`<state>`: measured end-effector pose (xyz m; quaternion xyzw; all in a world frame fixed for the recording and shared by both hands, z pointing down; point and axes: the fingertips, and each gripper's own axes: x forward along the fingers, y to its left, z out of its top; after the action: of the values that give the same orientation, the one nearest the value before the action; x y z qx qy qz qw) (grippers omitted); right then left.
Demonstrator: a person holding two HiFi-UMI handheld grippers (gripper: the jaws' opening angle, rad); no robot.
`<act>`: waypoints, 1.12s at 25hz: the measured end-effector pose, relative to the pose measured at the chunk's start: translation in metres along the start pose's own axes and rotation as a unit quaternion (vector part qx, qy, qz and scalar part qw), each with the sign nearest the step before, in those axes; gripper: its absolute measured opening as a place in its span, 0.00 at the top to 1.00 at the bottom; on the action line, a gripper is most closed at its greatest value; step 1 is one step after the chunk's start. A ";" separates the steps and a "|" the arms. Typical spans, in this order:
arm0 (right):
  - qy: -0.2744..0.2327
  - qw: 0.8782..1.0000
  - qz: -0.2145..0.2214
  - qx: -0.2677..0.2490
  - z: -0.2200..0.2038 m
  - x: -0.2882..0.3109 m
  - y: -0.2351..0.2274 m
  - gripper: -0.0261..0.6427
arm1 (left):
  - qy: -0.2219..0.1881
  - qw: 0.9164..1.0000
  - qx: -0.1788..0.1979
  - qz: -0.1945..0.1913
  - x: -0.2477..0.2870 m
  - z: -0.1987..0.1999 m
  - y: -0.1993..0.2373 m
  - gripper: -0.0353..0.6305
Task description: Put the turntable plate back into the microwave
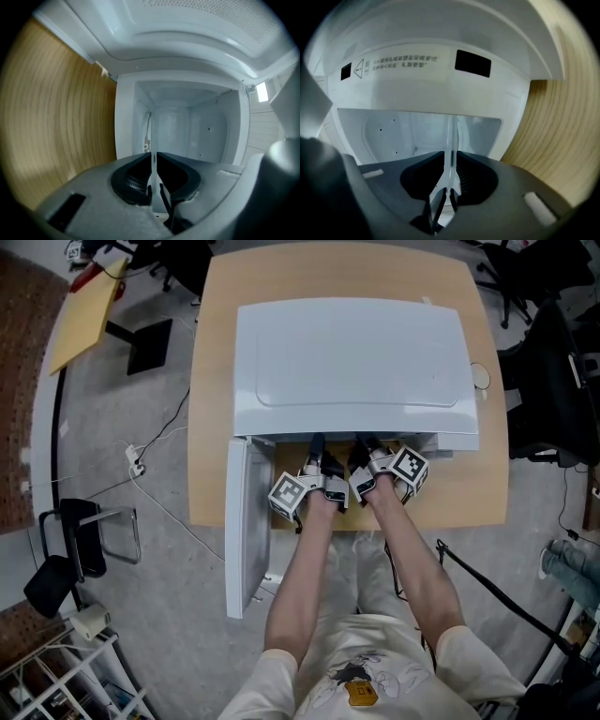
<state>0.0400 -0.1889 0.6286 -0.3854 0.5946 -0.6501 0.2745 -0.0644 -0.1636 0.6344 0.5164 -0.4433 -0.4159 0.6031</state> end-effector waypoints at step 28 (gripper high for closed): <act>0.135 0.990 -0.014 -0.041 -0.052 -0.013 -0.011 0.85 | 0.048 0.999 0.021 0.006 0.000 -0.010 0.013 0.90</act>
<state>0.0057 -0.1474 0.6373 -0.3131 0.6467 -0.6753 0.1664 -0.0545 -0.1595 0.6470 0.5454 -0.4260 -0.3777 0.6152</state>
